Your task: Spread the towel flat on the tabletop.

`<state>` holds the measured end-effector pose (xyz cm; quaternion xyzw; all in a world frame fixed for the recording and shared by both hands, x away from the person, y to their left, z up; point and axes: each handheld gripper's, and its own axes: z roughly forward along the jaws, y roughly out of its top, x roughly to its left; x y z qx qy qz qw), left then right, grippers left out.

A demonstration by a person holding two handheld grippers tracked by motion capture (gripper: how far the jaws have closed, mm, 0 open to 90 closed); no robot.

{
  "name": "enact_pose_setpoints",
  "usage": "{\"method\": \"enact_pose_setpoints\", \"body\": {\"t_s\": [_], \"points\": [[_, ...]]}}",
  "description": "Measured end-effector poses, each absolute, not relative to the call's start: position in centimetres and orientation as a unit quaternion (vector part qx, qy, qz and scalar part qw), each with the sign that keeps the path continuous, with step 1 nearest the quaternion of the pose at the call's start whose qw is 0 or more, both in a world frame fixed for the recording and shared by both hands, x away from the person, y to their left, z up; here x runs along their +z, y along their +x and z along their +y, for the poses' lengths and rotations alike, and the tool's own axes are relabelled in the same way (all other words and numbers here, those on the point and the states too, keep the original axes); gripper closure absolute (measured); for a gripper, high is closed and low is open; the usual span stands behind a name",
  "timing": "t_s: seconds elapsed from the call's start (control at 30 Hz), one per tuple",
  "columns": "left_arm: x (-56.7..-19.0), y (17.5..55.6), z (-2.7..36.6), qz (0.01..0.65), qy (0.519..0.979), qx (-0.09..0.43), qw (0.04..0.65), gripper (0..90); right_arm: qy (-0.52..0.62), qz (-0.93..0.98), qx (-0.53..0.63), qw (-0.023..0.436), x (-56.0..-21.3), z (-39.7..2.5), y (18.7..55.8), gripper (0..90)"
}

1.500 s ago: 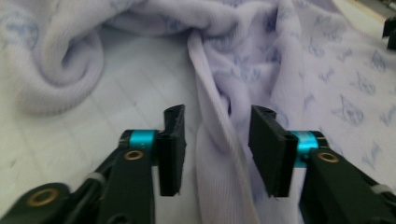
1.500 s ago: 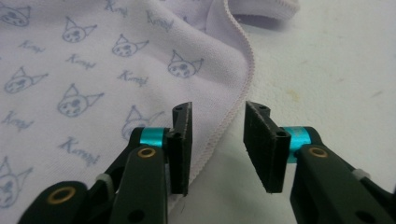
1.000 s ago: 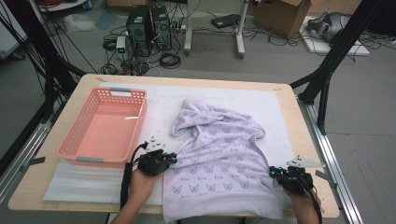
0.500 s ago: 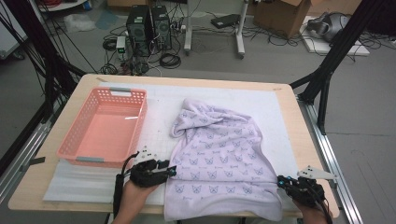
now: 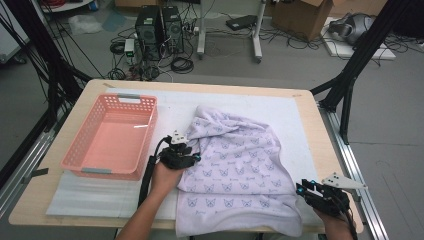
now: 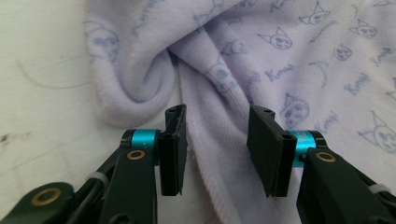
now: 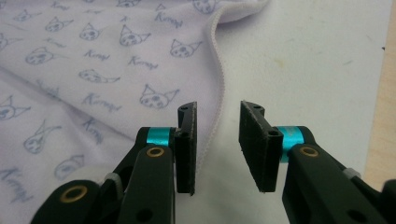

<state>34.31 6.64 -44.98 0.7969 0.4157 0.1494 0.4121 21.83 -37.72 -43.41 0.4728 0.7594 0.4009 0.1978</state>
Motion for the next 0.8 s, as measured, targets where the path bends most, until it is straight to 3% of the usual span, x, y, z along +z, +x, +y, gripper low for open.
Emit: {"method": "enact_pose_setpoints", "body": {"t_s": [0.07, 0.1, 0.13, 0.17, 0.3, 0.57, 0.73, 0.8], "points": [[-44.9, 34.2, 6.4, 0.412, 0.801, 0.167, 0.402, 60.7, 0.473, 0.759, 0.402, 0.197, -43.4, -37.7, 22.0, 66.5], [-44.8, 34.1, 6.3, 0.41, 0.802, 0.173, 0.398, 68.1, 0.474, 0.758, 0.404, 0.194, -43.4, -37.6, 22.4, 66.2], [-44.8, 34.1, 6.3, 0.41, 0.802, 0.173, 0.398, 83.1, 0.471, 0.759, 0.404, 0.196, -43.4, -37.6, 22.7, 66.1], [-44.8, 33.9, 6.2, 0.415, 0.8, 0.18, 0.395, 85.6, 0.472, 0.759, 0.404, 0.194, -43.4, -37.4, 23.0, 65.8], [-44.6, 33.7, 6.7, 0.431, 0.792, 0.196, 0.386, 86.6, 0.471, 0.759, 0.406, 0.195, -43.1, -37.1, 24.2, 64.3], [-44.4, 32.2, 10.8, 0.475, 0.736, 0.225, 0.427, 86.7, 0.47, 0.759, 0.408, 0.189, -42.8, -35.9, 27.5, 63.8], [-44.8, 31.8, 11.7, 0.482, 0.727, 0.214, 0.44, 86.0, 0.462, 0.763, 0.417, 0.178, -42.7, -34.5, 29.7, 60.6], [-44.9, 31.8, 11.7, 0.484, 0.724, 0.205, 0.446, 81.6, 0.458, 0.766, 0.419, 0.164, -42.8, -33.2, 31.5, 56.1]]}}
